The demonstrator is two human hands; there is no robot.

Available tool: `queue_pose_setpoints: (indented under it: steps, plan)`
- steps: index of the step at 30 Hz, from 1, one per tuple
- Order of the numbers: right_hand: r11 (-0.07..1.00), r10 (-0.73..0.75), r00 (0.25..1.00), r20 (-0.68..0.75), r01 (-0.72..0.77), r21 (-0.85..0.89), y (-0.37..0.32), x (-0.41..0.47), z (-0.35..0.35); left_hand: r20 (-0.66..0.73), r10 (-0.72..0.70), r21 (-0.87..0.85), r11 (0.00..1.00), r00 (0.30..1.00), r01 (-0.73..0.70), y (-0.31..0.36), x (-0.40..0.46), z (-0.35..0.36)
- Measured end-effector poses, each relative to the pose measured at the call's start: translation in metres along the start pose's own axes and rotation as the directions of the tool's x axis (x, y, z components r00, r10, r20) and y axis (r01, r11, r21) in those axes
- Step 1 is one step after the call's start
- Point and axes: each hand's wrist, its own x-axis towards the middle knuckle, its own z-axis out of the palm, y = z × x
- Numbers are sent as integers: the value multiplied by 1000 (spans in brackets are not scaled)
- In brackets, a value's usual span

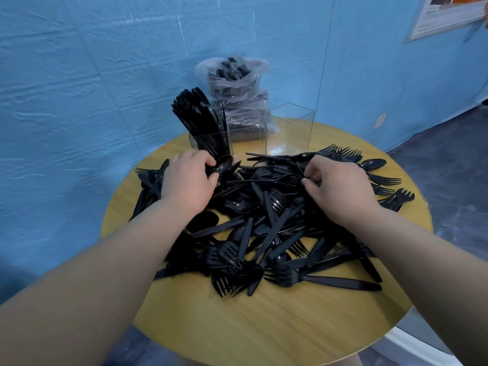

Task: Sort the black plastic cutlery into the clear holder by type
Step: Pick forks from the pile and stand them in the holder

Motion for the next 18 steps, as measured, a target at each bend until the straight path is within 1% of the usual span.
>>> queue_pose_setpoints:
  steps: [2,4,5,7,8,10,13,16,18]
  plan:
    - [1000,9,1000,-6,-8,30,-1,0,1,-5,120,-79,990,993,-120,11,-5,-1]
    - [998,14,1000,-23,-13,62,-1,1,2,53,262,-165,954,963,-251,27,-12,-2]
    - [997,15,999,-35,-12,79,-1,1,3,98,335,-185,931,937,-314,34,-14,-1]
    - [994,19,998,-55,-13,105,-1,2,3,200,440,-166,896,875,-413,43,-16,1]
    - [994,22,998,-58,-16,112,-1,2,2,241,458,-150,889,856,-433,45,-16,3]
    - [993,24,998,-53,-17,118,0,2,1,267,451,-119,893,852,-435,42,-12,2]
    - [993,6,999,-34,-2,119,2,3,1,241,397,-30,915,885,-403,31,-6,-1]
    - [993,-33,999,-10,34,116,3,2,1,184,298,53,949,937,-312,16,-3,-5]
    - [991,-87,996,3,86,104,2,1,2,143,242,84,963,960,-255,8,-3,-7]
